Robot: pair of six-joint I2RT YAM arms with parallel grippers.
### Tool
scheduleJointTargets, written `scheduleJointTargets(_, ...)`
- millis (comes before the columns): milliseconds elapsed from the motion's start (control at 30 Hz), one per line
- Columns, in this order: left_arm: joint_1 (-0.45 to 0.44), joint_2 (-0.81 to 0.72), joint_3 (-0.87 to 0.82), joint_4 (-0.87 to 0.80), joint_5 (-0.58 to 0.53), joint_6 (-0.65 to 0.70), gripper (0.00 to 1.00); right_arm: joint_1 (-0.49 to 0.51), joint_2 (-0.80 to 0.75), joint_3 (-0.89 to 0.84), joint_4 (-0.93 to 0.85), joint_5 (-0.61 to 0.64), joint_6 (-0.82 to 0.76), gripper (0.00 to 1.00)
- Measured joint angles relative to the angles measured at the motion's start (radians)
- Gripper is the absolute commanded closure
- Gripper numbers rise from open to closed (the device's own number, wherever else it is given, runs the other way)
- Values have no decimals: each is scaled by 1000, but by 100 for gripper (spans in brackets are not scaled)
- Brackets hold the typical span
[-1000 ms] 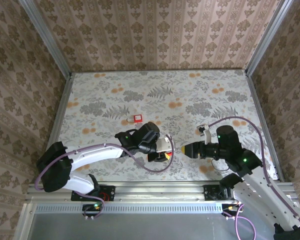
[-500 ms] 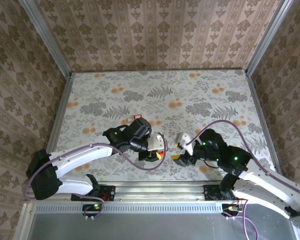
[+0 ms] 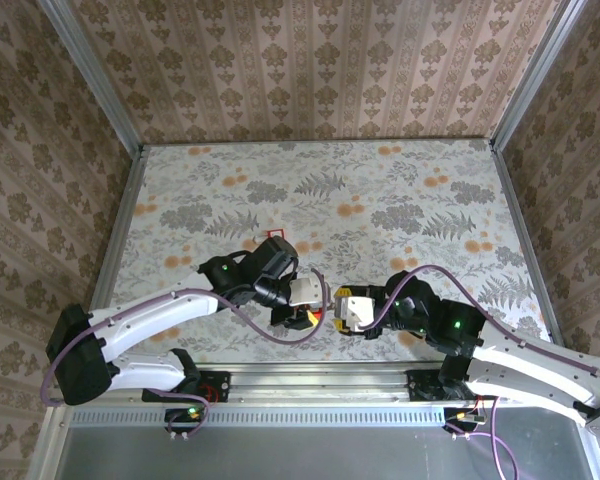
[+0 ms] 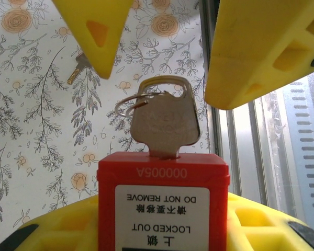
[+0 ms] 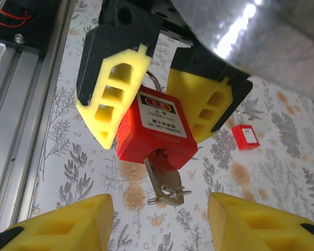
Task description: Unlock with the key
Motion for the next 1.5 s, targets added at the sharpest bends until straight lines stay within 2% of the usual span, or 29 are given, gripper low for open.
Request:
scheduleJointTargets(300, 0, 15, 0, 0, 14, 0, 100, 1, 0, -2, 35, -6, -24, 67)
scheduleJointTargets(667, 0, 15, 0, 1, 44, 0, 100, 1, 17, -31, 63, -27, -21, 72)
scheduleJointTargets(733, 0, 15, 0, 1, 48, -1, 100, 1, 18, -34, 77, -29, -13, 76)
scheduleJointTargets(867, 0, 15, 0, -1, 48, 0, 100, 2, 18, -39, 84, -49, 6, 94)
scheduleJointTargets(933, 0, 15, 0, -10, 47, 4, 100, 2, 18, -39, 79, -58, 14, 97)
scheduleJointTargets(1067, -14, 7, -6, -8, 30, 7, 100, -2, 15, -40, 76, -80, 46, 97)
scheduleJointTargets(1267, -80, -56, -53, 66, -96, 8, 100, -45, -7, -54, 88, -169, 157, 96)
scheduleJointTargets(1333, -103, -79, -74, 93, -145, 11, 100, -57, -7, -57, 92, -197, 196, 93)
scheduleJointTargets(1500, -132, -117, -103, 144, -225, 11, 100, -88, -14, -76, 137, -247, 309, 77)
